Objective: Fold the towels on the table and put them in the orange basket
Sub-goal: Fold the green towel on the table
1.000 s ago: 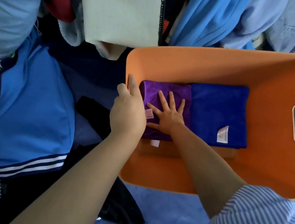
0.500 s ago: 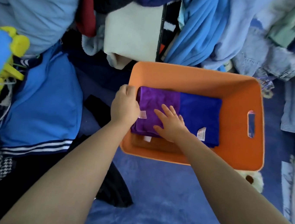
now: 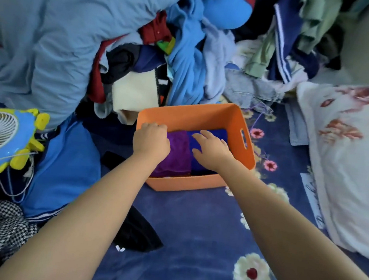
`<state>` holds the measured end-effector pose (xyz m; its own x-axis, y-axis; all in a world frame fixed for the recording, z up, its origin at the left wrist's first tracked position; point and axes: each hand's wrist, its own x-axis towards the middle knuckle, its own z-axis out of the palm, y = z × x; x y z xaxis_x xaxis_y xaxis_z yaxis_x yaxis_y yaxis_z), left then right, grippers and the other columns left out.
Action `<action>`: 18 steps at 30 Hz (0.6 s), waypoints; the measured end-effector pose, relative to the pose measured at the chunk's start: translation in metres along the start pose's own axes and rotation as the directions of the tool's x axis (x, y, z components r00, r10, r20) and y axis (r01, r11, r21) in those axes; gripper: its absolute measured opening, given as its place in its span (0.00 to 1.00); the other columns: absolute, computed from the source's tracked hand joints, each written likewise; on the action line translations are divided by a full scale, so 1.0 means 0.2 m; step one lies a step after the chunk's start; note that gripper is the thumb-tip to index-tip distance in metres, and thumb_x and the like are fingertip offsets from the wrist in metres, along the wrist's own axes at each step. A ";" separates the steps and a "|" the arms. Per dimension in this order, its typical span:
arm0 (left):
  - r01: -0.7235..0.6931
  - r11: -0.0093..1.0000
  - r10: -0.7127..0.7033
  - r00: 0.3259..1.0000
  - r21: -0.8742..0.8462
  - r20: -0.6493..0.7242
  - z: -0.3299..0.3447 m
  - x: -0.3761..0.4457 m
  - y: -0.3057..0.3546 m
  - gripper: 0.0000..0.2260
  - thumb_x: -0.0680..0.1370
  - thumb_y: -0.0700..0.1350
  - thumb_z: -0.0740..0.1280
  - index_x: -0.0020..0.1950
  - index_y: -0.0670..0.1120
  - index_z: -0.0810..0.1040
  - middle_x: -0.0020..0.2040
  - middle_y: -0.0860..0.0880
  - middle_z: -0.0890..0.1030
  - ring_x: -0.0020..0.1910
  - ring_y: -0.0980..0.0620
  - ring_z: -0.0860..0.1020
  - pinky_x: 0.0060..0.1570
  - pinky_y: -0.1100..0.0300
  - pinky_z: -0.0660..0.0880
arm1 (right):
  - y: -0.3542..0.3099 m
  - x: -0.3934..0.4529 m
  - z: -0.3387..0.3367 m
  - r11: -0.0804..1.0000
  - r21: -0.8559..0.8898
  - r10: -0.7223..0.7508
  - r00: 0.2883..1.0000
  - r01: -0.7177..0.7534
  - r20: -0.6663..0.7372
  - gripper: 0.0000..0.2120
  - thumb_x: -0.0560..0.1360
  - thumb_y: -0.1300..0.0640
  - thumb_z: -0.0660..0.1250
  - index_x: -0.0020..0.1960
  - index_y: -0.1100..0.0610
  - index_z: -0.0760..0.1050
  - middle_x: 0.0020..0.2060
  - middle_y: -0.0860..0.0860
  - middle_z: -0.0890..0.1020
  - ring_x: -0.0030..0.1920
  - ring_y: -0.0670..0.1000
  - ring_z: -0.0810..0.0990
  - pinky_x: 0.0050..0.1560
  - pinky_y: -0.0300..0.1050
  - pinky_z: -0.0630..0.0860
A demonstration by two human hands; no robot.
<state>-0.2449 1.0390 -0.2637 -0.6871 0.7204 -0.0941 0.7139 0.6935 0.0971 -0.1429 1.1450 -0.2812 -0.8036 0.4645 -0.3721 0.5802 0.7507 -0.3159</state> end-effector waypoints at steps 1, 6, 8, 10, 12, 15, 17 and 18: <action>-0.029 0.999 0.030 0.999 0.031 -0.019 -0.05 -0.04 0.05 0.11 0.78 0.40 0.57 0.56 0.38 0.75 0.57 0.41 0.77 0.59 0.41 0.71 0.51 0.50 0.70 | 0.01 -0.07 -0.03 1.000 -0.015 -0.009 0.999 0.009 -0.038 0.24 0.79 0.52 0.55 0.74 0.54 0.56 0.75 0.54 0.55 0.73 0.56 0.58 0.72 0.59 0.52; -0.125 0.981 0.130 0.991 0.146 -0.029 -0.20 -0.31 0.29 0.12 0.78 0.39 0.56 0.57 0.40 0.75 0.59 0.42 0.75 0.62 0.42 0.69 0.56 0.51 0.68 | 0.09 -0.42 -0.14 0.999 -0.027 -0.026 0.982 0.021 -0.189 0.24 0.79 0.52 0.56 0.73 0.55 0.58 0.74 0.54 0.58 0.73 0.56 0.58 0.72 0.59 0.54; -0.153 0.974 0.160 0.987 0.170 -0.030 -0.25 -0.42 0.37 0.12 0.78 0.41 0.56 0.58 0.41 0.75 0.60 0.43 0.75 0.63 0.43 0.69 0.57 0.52 0.68 | 0.11 -0.56 -0.19 0.999 -0.032 -0.035 0.972 0.028 -0.232 0.23 0.79 0.53 0.56 0.73 0.55 0.59 0.74 0.54 0.60 0.73 0.56 0.59 0.72 0.57 0.56; -0.193 0.965 0.205 0.977 0.178 -0.052 -0.30 -0.54 0.46 0.12 0.78 0.42 0.57 0.58 0.41 0.76 0.61 0.43 0.75 0.63 0.43 0.68 0.58 0.51 0.68 | 0.15 -0.75 -0.25 0.999 -0.042 -0.030 0.955 0.018 -0.294 0.22 0.79 0.54 0.56 0.72 0.56 0.61 0.72 0.54 0.63 0.71 0.56 0.62 0.71 0.56 0.58; -0.243 0.955 0.257 0.964 0.171 -0.067 -0.36 -0.69 0.54 0.12 0.78 0.43 0.58 0.58 0.41 0.76 0.61 0.43 0.75 0.64 0.42 0.68 0.58 0.52 0.68 | 0.17 -0.96 -0.29 0.999 -0.039 -0.003 0.933 -0.012 -0.360 0.21 0.78 0.55 0.56 0.70 0.56 0.63 0.70 0.55 0.66 0.69 0.57 0.65 0.69 0.55 0.62; -0.292 0.942 0.305 0.950 0.164 -0.065 -0.42 -0.86 0.63 0.13 0.79 0.43 0.58 0.59 0.42 0.76 0.61 0.43 0.74 0.65 0.43 0.67 0.59 0.52 0.68 | 0.19 -1.24 -0.31 0.998 -0.028 0.045 0.908 -0.063 -0.417 0.20 0.79 0.55 0.56 0.69 0.58 0.65 0.68 0.56 0.69 0.67 0.58 0.67 0.66 0.53 0.65; -0.357 0.916 0.373 0.926 0.184 -0.055 -0.48 -1.03 0.68 0.13 0.79 0.43 0.57 0.61 0.44 0.76 0.63 0.43 0.74 0.65 0.43 0.67 0.61 0.52 0.67 | 0.17 -1.50 -0.29 0.993 -0.022 0.090 0.884 -0.113 -0.459 0.19 0.79 0.54 0.55 0.69 0.58 0.66 0.68 0.56 0.69 0.67 0.57 0.67 0.66 0.53 0.66; -0.375 0.907 0.389 0.921 0.191 -0.039 -0.50 -1.09 0.70 0.13 0.79 0.43 0.57 0.61 0.45 0.75 0.63 0.43 0.73 0.66 0.43 0.67 0.61 0.52 0.67 | 0.18 -1.58 -0.28 0.991 -0.030 0.100 0.879 -0.129 -0.466 0.19 0.79 0.55 0.56 0.69 0.58 0.65 0.68 0.56 0.69 0.67 0.57 0.67 0.66 0.52 0.66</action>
<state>-0.0077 0.9792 -0.1311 -0.3603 0.9328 -0.0103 0.9310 0.3589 -0.0659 0.1246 1.0508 -0.1251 -0.7105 0.7021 0.0479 0.6744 0.6987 -0.2389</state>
